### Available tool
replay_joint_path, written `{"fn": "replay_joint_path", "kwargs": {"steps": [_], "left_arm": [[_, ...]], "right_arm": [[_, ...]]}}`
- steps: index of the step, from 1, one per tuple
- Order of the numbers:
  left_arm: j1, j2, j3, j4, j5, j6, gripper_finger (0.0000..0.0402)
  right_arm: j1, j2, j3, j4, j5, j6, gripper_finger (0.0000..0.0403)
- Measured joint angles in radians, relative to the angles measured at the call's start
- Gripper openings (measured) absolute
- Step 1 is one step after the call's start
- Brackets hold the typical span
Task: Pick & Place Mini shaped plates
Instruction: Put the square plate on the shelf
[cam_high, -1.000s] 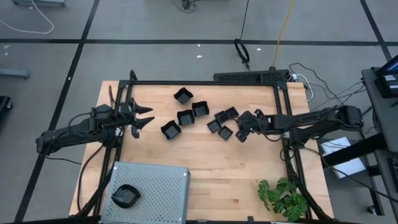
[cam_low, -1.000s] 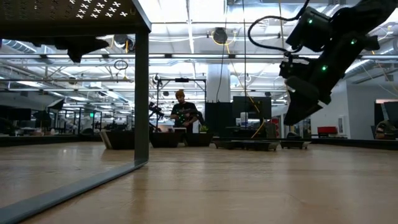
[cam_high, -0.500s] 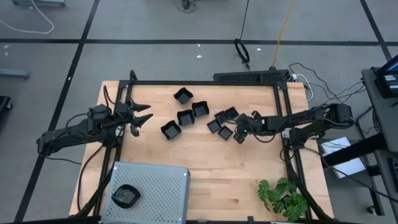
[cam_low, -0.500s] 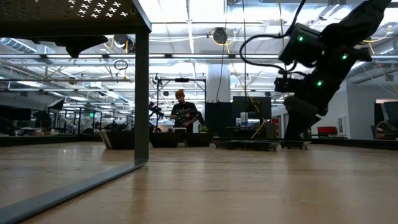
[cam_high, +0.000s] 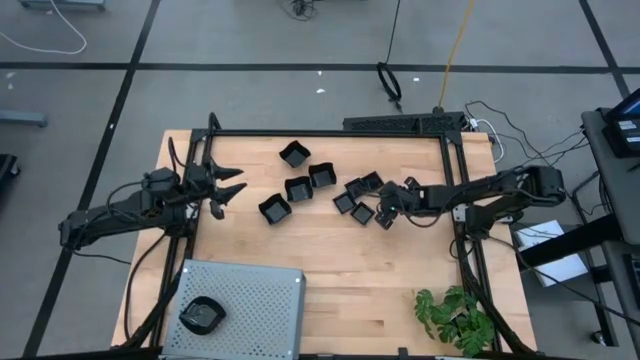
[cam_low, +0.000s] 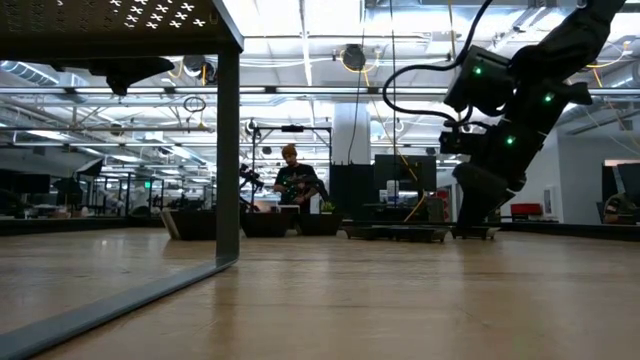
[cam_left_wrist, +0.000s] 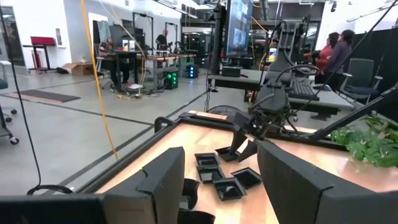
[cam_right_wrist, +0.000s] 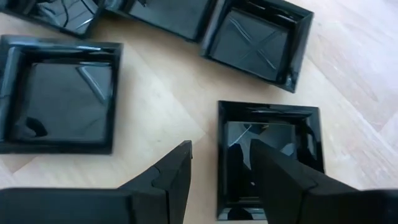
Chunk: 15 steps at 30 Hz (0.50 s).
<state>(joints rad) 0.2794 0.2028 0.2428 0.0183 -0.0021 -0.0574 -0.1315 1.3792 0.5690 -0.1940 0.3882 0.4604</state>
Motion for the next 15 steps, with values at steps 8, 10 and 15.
{"fn": "replay_joint_path", "kwargs": {"steps": [8, 10, 15], "left_arm": [[0.000, 0.000, 0.000, 0.000, 0.000, 0.000, 0.0207], [0.000, 0.000, 0.000, 0.000, 0.000, 0.000, 0.0207], [0.000, 0.000, 0.000, 0.000, 0.000, 0.000, 0.0207]], "right_arm": [[-0.053, 0.000, 0.000, -0.001, -0.053, -0.012, 0.0153], [-0.055, 0.000, 0.000, -0.001, -0.053, -0.013, 0.0153], [-0.051, 0.000, 0.000, -0.001, -0.053, -0.014, 0.0153]]}}
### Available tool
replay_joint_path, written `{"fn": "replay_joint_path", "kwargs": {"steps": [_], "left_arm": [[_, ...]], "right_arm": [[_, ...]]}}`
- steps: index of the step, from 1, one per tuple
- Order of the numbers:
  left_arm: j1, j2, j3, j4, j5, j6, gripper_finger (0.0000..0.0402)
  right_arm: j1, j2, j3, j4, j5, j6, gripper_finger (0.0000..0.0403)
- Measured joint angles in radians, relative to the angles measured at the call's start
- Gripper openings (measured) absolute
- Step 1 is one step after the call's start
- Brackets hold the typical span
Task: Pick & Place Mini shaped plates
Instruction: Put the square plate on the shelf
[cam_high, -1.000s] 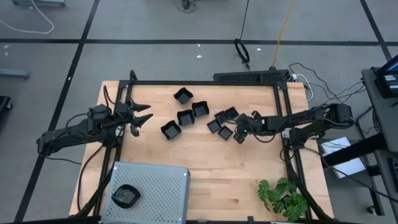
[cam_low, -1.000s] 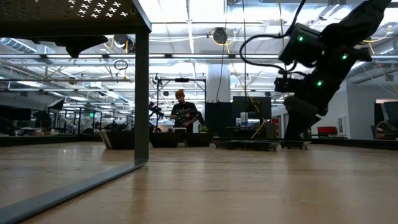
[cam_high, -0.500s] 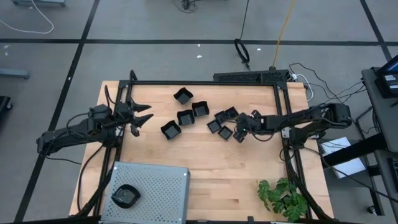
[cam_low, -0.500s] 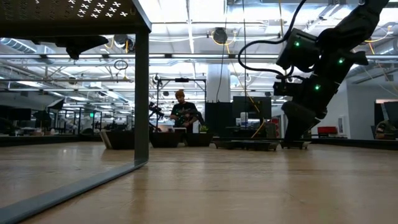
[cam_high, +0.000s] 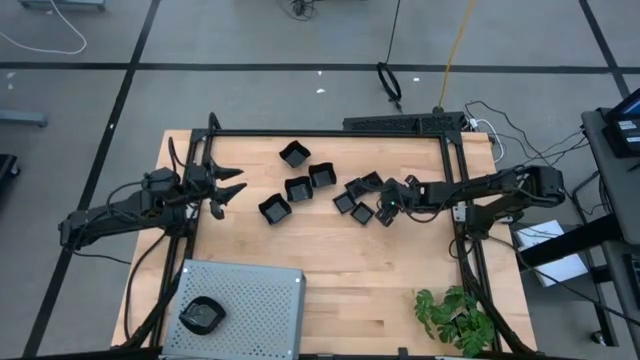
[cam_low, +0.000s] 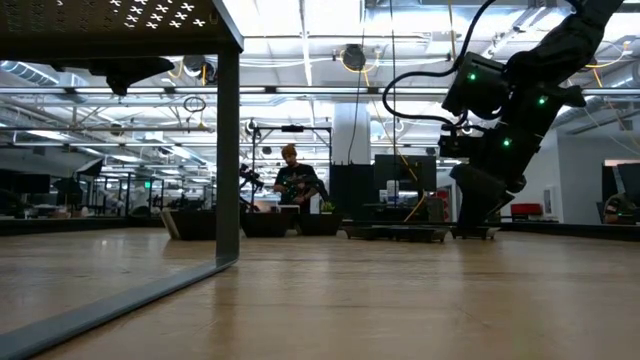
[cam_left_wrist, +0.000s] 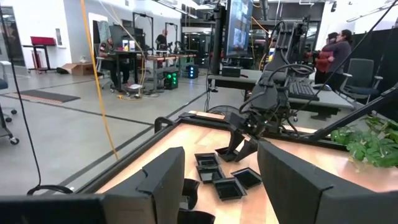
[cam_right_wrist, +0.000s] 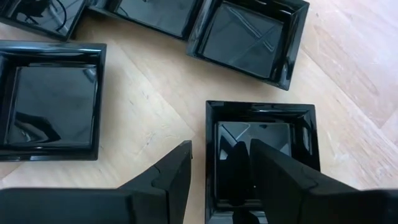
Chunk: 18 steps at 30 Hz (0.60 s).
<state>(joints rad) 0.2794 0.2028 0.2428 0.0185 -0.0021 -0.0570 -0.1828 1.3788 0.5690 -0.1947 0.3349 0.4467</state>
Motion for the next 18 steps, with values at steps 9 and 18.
{"fn": "replay_joint_path", "kwargs": {"steps": [9, 18], "left_arm": [[0.000, 0.000, 0.000, 0.000, 0.000, 0.000, 0.0207], [0.000, 0.000, 0.000, 0.000, 0.000, 0.000, 0.0207]], "right_arm": [[0.001, 0.000, 0.000, 0.000, 0.000, -0.014, 0.0100], [0.000, 0.005, 0.000, -0.006, -0.024, -0.016, 0.0017]]}}
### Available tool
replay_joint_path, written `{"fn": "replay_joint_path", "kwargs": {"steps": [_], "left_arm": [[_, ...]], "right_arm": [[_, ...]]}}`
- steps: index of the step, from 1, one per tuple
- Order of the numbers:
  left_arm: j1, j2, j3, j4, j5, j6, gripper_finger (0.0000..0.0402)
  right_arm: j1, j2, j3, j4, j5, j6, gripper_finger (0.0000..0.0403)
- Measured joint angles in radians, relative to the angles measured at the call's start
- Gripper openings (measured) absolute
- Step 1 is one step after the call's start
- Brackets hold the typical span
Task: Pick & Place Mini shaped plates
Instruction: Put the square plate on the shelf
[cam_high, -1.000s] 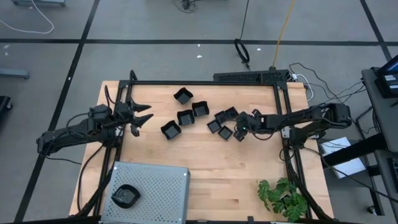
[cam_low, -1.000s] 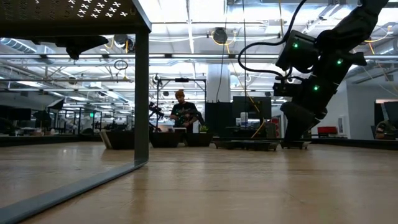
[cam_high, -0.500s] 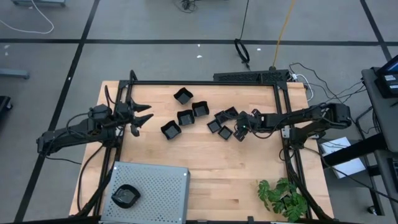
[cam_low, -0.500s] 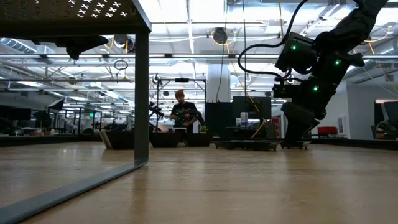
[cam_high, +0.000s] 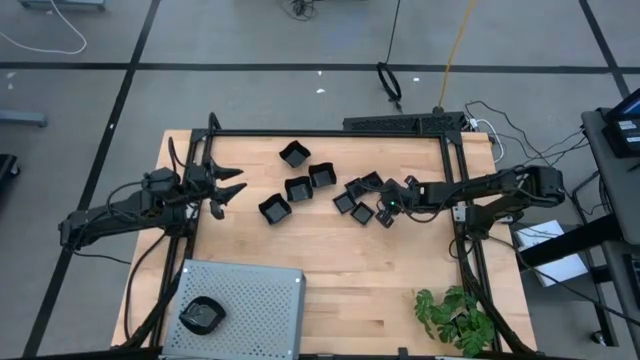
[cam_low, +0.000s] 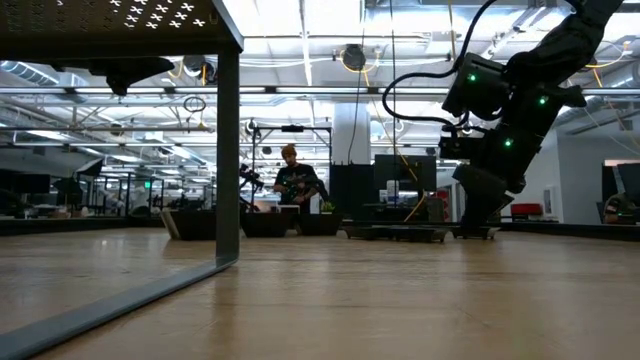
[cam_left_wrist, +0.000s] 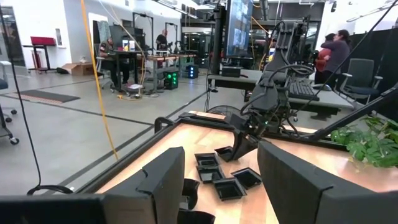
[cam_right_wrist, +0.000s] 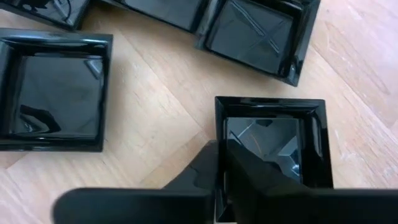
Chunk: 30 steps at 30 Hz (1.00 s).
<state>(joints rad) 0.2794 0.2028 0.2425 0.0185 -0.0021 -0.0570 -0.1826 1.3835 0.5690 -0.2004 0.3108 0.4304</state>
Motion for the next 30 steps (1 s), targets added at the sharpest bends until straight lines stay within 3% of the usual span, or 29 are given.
{"fn": "replay_joint_path", "kwargs": {"steps": [12, 20, 30], "left_arm": [[0.000, 0.000, 0.000, 0.000, 0.000, 0.000, 0.0207], [0.000, 0.000, 0.000, 0.001, 0.000, 0.000, 0.0207], [0.000, 0.000, 0.000, 0.001, 0.000, 0.000, 0.0207]], "right_arm": [[0.001, -0.016, 0.000, 0.012, -0.028, 0.003, 0.0002], [0.011, -0.170, -0.001, 0.078, -0.048, -0.047, 0.0001], [0.180, -0.264, -0.001, 0.601, -0.277, -0.263, 0.0001]]}}
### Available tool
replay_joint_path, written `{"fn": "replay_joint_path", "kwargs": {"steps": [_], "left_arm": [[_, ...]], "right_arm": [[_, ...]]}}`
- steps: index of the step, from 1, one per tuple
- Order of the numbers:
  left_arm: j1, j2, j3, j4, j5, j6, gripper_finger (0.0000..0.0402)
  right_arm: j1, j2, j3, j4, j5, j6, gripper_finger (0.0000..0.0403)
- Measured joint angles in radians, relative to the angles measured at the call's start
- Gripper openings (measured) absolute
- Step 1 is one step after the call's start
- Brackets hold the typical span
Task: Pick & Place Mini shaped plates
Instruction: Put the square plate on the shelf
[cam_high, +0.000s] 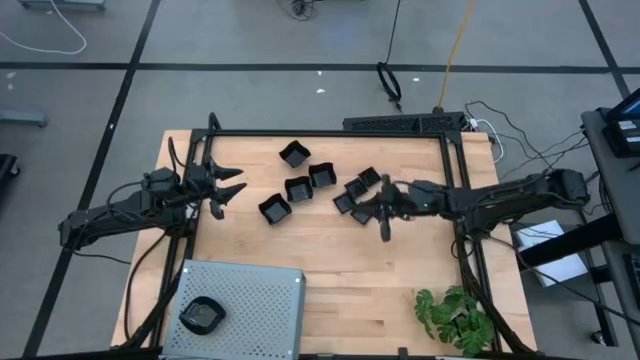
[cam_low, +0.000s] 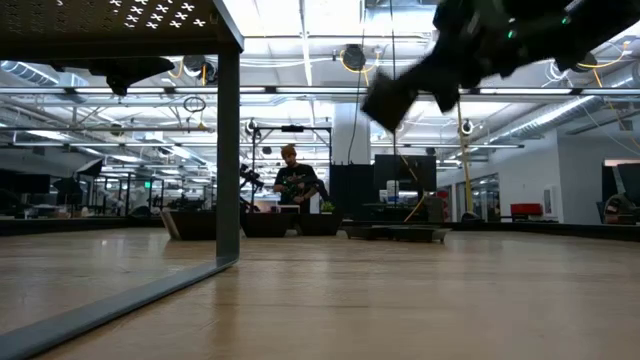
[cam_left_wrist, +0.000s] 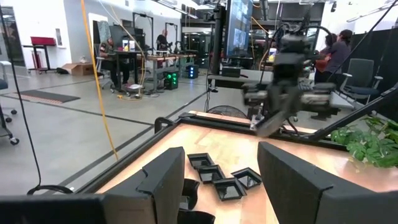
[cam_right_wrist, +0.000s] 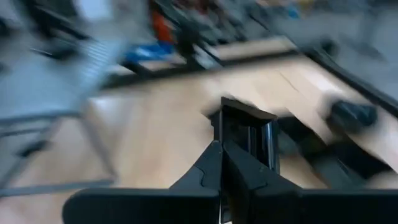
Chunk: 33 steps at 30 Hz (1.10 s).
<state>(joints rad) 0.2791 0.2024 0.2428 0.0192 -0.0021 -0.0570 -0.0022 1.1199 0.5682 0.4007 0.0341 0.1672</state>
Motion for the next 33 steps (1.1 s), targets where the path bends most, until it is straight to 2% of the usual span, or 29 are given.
{"fn": "replay_joint_path", "kwargs": {"steps": [2, 4, 8, 12, 14, 19, 23, 27, 33], "left_arm": [[0.000, 0.000, 0.000, 0.000, 0.000, 0.000, 0.0207], [0.000, 0.000, 0.000, 0.000, 0.000, 0.000, 0.0207], [0.000, 0.000, 0.000, 0.000, 0.000, 0.000, 0.0207], [0.000, 0.000, 0.000, -0.001, 0.000, 0.000, 0.0207], [0.000, 0.000, 0.000, -0.001, 0.000, 0.000, 0.0207], [0.000, 0.000, 0.000, -0.001, 0.000, 0.000, 0.0207], [0.000, 0.000, 0.000, 0.000, 0.000, 0.000, 0.0207], [0.000, 0.000, 0.000, 0.000, 0.000, 0.000, 0.0207], [0.000, 0.000, 0.000, -0.001, 0.000, 0.000, 0.0207]], "right_arm": [[0.046, 0.008, 0.017, 0.058, -0.011, -0.034, 0.0001], [0.085, 0.026, 0.065, 0.044, -0.008, -0.057, 0.0001], [0.164, 0.101, 0.247, -0.141, 0.027, -0.112, 0.0001], [0.247, 0.232, 0.484, -0.385, 0.096, -0.197, 0.0000], [0.283, 0.305, 0.598, -0.468, 0.099, -0.236, 0.0000], [0.366, 0.478, 0.850, -0.618, 0.102, -0.289, 0.0000], [0.427, 0.602, 1.011, -0.704, 0.153, -0.317, 0.0000], [0.475, 0.704, 1.118, -0.724, 0.150, -0.321, 0.0000], [0.531, 0.826, 1.193, -0.641, 0.147, -0.324, 0.0000]]}}
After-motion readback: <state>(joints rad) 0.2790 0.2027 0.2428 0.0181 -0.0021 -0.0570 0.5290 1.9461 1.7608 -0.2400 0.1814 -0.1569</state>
